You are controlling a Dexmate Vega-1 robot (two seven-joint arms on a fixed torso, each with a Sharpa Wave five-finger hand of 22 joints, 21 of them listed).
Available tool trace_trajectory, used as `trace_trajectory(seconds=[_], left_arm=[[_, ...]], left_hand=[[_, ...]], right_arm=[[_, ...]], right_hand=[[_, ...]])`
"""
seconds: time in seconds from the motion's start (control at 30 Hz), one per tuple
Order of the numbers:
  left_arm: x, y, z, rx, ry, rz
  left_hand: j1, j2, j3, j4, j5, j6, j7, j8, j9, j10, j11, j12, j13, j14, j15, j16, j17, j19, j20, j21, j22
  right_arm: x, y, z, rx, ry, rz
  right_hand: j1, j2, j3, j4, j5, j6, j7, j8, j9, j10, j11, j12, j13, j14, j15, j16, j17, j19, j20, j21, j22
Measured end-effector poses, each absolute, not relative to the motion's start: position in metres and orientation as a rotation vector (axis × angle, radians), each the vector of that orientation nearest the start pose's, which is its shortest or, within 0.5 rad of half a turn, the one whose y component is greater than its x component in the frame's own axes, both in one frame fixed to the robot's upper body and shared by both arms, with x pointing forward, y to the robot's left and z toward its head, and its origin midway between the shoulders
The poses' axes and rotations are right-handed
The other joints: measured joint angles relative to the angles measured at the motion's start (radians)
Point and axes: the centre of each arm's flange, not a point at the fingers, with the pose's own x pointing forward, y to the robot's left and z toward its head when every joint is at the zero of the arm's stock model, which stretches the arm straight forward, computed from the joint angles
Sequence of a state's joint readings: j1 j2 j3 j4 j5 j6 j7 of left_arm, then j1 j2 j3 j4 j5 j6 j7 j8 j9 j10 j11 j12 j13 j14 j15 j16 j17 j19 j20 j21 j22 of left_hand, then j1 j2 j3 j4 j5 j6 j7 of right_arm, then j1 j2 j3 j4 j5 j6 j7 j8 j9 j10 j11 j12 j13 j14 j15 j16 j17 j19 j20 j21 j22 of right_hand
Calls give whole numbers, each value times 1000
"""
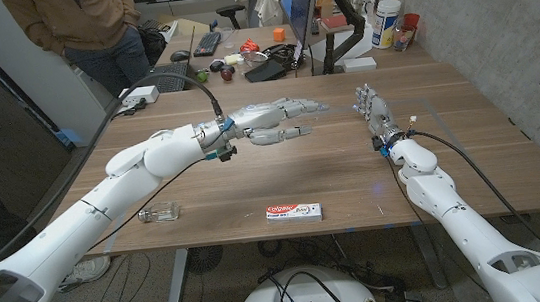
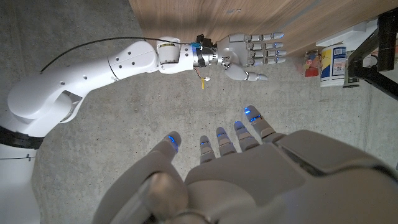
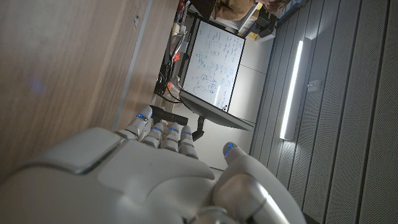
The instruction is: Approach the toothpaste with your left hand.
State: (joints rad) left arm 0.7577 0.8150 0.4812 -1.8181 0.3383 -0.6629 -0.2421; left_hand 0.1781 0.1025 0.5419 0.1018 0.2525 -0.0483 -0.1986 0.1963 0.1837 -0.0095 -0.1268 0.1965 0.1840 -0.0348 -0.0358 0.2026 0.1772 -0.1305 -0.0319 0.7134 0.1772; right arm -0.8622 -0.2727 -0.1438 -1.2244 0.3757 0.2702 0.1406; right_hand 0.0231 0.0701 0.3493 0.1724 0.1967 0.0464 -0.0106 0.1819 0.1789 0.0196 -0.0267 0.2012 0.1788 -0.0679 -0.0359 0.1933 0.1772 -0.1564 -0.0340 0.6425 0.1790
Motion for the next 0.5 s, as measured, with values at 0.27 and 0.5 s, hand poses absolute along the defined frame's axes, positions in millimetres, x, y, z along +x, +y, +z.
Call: trace_trajectory(seconds=[0.27, 0.5], left_arm=[[483, 139, 46, 1415, -1246, -697], [484, 136, 43, 1436, -1224, -711]], left_hand=[[4, 3, 3, -3, 0, 0, 0, 0, 0, 0, 0, 0, 0, 0, 0, -8, 0, 0, 0, -4, 0], [10, 8, 3, -3, 0, -5, -6, 0, 0, 0, 0, 0, 0, 0, 0, -8, 0, 0, 0, -4, 0]], right_arm=[[663, -278, -39, 28, -608, 177], [663, -279, -39, 26, -609, 178]], right_hand=[[0, 0, 0, 0, 0, 0, 0, 0, 0, 0, 0, 0, 0, 0, 0, 0, 0, 0, 0, 0, 0], [0, 0, 0, 0, 0, 0, 0, 0, 0, 0, 0, 0, 0, 0, 0, 0, 0, 0, 0, -7, 0]])
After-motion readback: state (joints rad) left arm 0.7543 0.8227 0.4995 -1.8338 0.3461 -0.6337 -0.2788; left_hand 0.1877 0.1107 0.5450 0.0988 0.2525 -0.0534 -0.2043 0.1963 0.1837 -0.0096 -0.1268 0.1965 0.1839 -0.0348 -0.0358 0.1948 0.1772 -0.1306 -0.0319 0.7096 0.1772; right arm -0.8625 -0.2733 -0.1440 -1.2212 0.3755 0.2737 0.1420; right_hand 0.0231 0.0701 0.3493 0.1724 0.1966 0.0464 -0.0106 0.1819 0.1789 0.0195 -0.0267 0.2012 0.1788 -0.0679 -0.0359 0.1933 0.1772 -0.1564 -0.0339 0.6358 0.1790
